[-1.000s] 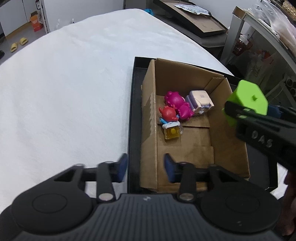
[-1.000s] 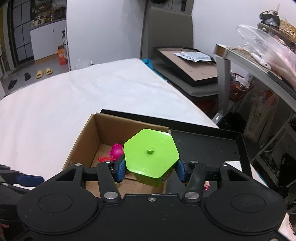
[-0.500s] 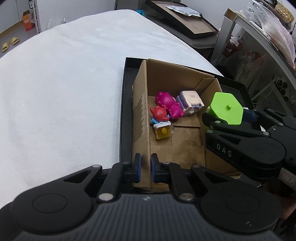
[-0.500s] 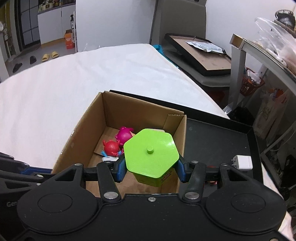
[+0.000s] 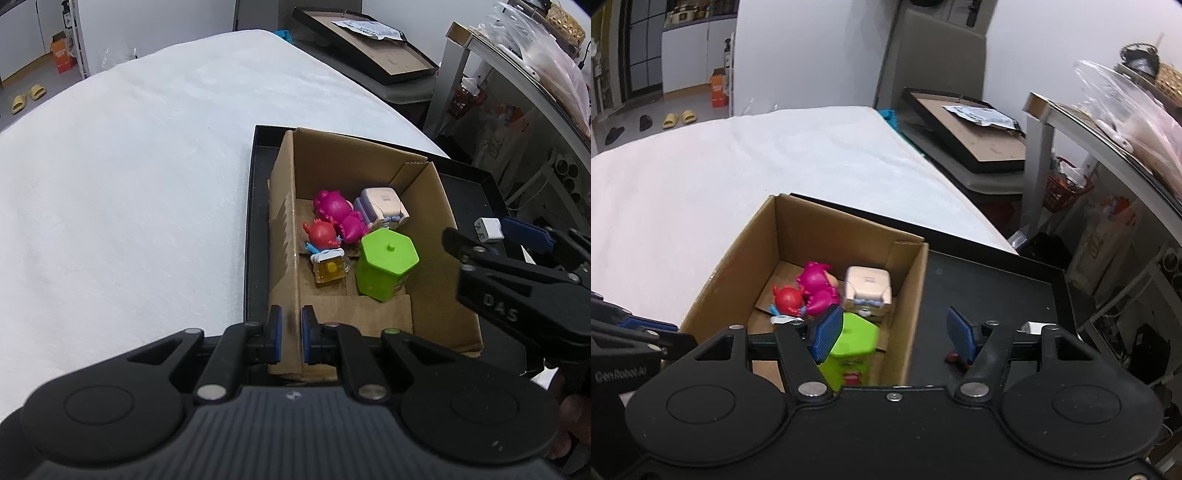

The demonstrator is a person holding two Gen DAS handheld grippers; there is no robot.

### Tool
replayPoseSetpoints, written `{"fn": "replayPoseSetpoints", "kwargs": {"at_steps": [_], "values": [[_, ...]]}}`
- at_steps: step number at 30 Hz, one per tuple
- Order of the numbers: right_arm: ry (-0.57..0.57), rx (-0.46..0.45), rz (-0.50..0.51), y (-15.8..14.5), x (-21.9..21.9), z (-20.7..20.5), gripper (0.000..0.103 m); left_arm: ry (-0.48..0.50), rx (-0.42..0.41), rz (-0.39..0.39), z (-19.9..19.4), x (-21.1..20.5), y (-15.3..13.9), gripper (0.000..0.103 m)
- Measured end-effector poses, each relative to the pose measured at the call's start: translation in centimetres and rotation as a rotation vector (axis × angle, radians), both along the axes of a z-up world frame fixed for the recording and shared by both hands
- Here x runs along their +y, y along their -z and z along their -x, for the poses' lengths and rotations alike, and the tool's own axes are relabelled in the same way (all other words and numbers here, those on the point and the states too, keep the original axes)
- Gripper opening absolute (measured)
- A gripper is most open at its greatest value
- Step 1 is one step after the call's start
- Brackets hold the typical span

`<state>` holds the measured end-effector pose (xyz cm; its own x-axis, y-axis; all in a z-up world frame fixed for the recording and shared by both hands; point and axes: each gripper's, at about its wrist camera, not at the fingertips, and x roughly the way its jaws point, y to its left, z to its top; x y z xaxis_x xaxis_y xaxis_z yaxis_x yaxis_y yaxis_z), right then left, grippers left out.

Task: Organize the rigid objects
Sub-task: 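Carry the green hexagonal box into the cardboard box and open the right gripper, then move the right gripper to the brown monkey figure and close on it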

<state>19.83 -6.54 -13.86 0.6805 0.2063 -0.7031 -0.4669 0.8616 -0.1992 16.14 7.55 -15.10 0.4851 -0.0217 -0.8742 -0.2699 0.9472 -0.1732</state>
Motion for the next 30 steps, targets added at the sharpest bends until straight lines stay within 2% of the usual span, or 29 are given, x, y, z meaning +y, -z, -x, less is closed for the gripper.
{"fn": "replayPoseSetpoints", "kwargs": {"at_steps": [5,18,26,30], "values": [[0.034,-0.015,-0.041,-0.3,-1.6,0.1,0.07,-0.001,-0.024,-0.026,0.3,-0.3,-0.4,0.011],[0.133,-0.003,-0.109,1.0,-5.9,-0.7,0.077,-0.027,-0.037,-0.08,0.2,-0.8,-0.8,0.014],[0.176,0.034,-0.146,2.7,-8.6,-2.2,0.077,-0.065,-0.017,-0.169,-0.3,-1.7,-0.8,0.03],[0.19,0.054,-0.161,3.7,-9.8,-2.9,0.077,-0.078,0.001,-0.204,-0.9,-2.1,-0.7,0.032]]}}
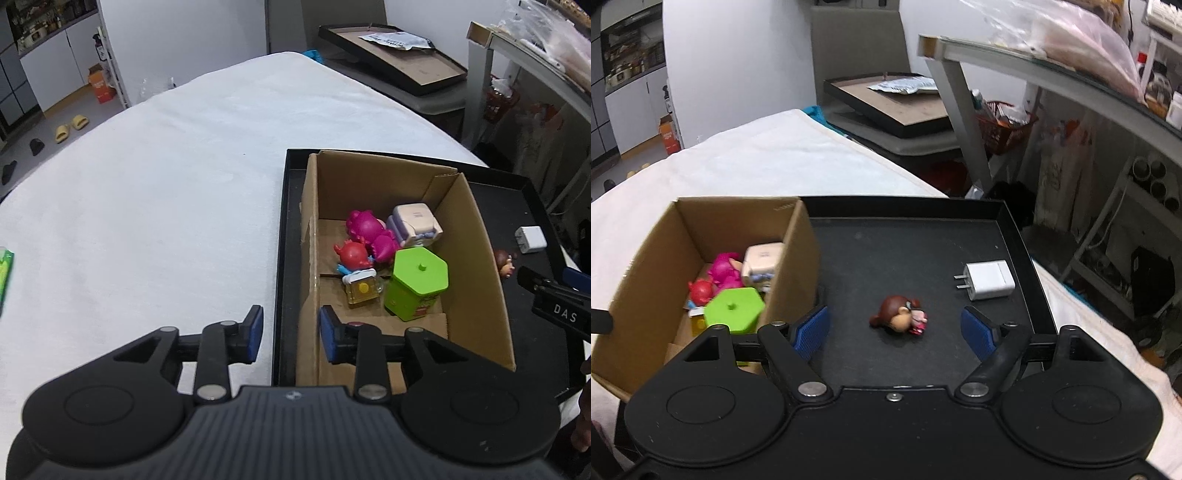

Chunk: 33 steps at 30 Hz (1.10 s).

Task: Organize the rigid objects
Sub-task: 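Move the right gripper to the brown monkey figure and close on it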

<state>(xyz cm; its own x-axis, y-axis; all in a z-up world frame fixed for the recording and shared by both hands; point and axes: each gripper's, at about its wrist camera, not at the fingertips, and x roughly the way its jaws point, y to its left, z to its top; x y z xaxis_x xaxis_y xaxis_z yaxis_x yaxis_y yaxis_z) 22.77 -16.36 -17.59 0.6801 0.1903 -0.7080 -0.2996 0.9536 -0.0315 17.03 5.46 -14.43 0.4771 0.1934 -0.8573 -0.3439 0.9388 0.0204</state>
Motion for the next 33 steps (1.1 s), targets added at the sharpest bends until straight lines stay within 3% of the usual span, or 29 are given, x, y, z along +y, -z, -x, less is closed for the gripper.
{"fn": "replayPoseSetpoints", "kwargs": {"at_steps": [8,17,25,28,30,33], "values": [[0.034,0.058,-0.052,2.5,-1.7,-1.9,0.078,-0.019,0.049,-0.065,-0.9,-0.8,0.4,0.035],[0.057,0.11,-0.138,5.1,-2.2,-4.5,0.078,-0.007,0.087,-0.192,-2.2,-2.7,0.9,0.037],[0.079,0.161,-0.279,6.7,-3.1,-5.9,0.077,-0.022,0.109,-0.264,-3.1,-3.8,1.1,0.038],[0.075,0.17,-0.281,7.3,-3.4,-6.0,0.066,-0.025,0.123,-0.287,-3.5,-4.3,1.3,0.038],[0.068,0.168,-0.308,7.3,-3.8,-6.1,0.043,-0.025,0.128,-0.295,-3.7,-4.5,1.3,0.038],[0.078,0.187,-0.371,7.3,-4.8,-6.3,0.043,-0.034,0.128,-0.303,-3.7,-4.6,1.2,0.038]]}}
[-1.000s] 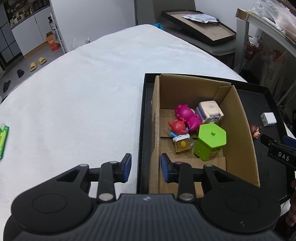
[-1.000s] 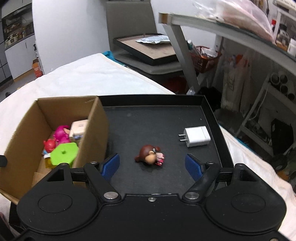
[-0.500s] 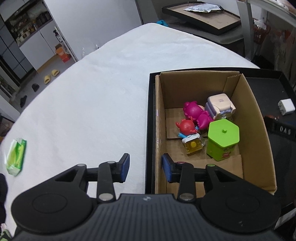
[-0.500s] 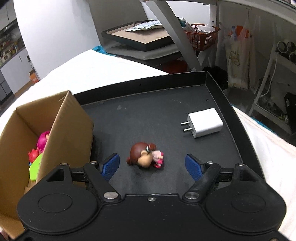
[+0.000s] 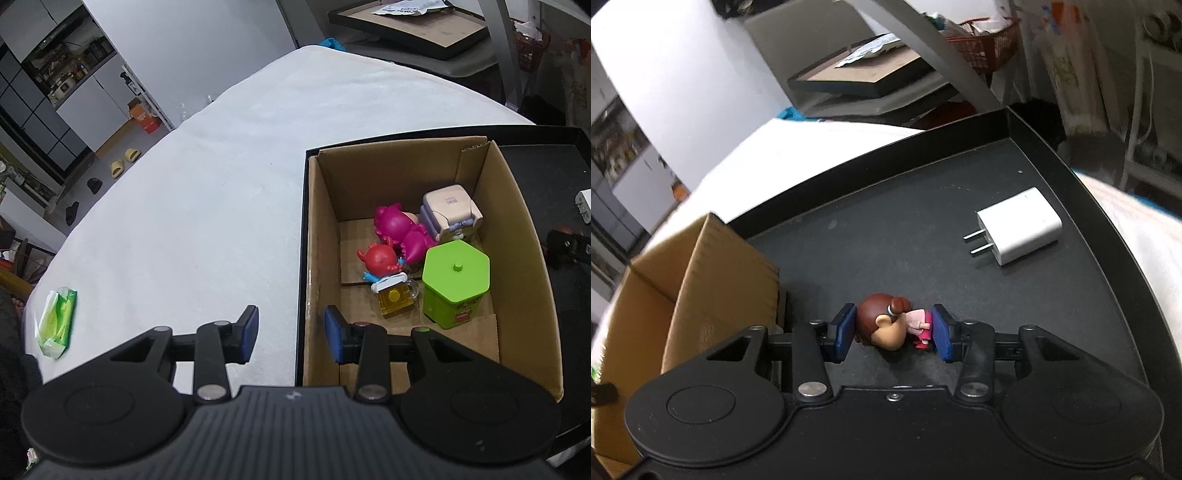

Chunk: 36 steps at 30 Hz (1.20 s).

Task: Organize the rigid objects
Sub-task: 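Move the right gripper to the brown monkey figure and close on it, then carry the brown monkey figure into the cardboard box and open the right gripper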

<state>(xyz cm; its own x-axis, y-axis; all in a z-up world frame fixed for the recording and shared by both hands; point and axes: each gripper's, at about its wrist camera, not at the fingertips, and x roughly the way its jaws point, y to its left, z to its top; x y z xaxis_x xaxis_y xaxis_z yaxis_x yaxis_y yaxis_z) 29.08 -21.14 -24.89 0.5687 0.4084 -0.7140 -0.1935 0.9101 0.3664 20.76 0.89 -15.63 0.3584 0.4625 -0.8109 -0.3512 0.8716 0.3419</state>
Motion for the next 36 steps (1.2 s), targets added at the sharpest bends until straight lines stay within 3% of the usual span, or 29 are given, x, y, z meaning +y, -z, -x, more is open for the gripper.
{"fn": "replayPoseSetpoints", "kwargs": {"at_steps": [9,18,36], "values": [[0.047,0.018,0.048,-0.7,-0.8,0.8,0.043,0.0,-0.014,0.011,0.5,0.1,-0.4,0.038],[0.043,-0.02,0.083,-3.0,-1.1,1.5,0.043,-0.002,-0.059,0.056,1.5,0.8,-1.1,0.038],[0.01,-0.105,0.15,-9.2,0.7,4.0,0.043,0.014,-0.121,0.204,3.3,2.8,-1.7,0.038]]}}
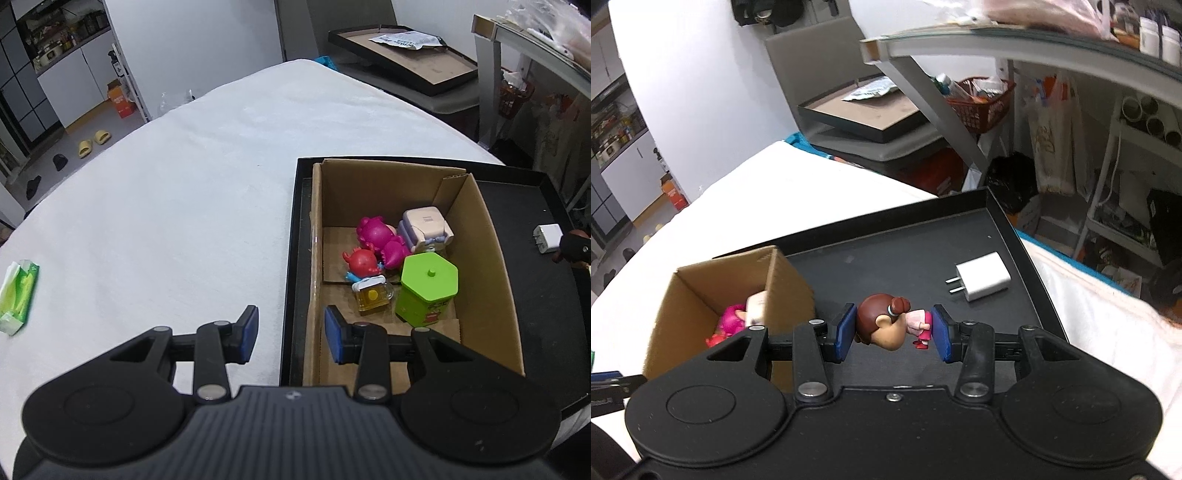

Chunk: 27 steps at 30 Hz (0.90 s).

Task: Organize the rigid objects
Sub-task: 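Carry the brown monkey figure into the cardboard box and open the right gripper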

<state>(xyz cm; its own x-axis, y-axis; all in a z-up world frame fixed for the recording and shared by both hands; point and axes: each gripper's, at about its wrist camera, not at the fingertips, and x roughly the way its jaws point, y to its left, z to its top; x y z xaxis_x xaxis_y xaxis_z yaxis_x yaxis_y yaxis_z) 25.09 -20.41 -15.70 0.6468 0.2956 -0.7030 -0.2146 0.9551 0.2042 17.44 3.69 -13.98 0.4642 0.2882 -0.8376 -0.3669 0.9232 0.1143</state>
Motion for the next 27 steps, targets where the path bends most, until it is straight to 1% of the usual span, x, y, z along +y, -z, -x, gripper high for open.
{"fn": "replayPoseSetpoints", "kwargs": {"at_steps": [8,13,16,24,27], "values": [[-0.039,-0.041,0.041,-1.9,2.2,1.5,0.043,0.012,-0.02,0.051,0.7,0.9,-0.1,0.038],[-0.063,-0.068,0.045,-2.9,3.7,2.3,0.043,0.04,-0.023,0.072,0.7,1.2,0.0,0.038],[-0.08,-0.078,0.067,-3.3,4.8,2.7,0.043,0.044,-0.03,0.099,0.8,1.5,0.1,0.038],[-0.147,-0.099,0.101,-4.3,7.5,3.3,0.043,0.044,-0.007,0.168,0.7,2.6,0.8,0.037],[-0.168,-0.095,0.113,-4.3,8.5,3.4,0.043,0.049,0.008,0.208,0.6,3.1,1.2,0.037]]}}
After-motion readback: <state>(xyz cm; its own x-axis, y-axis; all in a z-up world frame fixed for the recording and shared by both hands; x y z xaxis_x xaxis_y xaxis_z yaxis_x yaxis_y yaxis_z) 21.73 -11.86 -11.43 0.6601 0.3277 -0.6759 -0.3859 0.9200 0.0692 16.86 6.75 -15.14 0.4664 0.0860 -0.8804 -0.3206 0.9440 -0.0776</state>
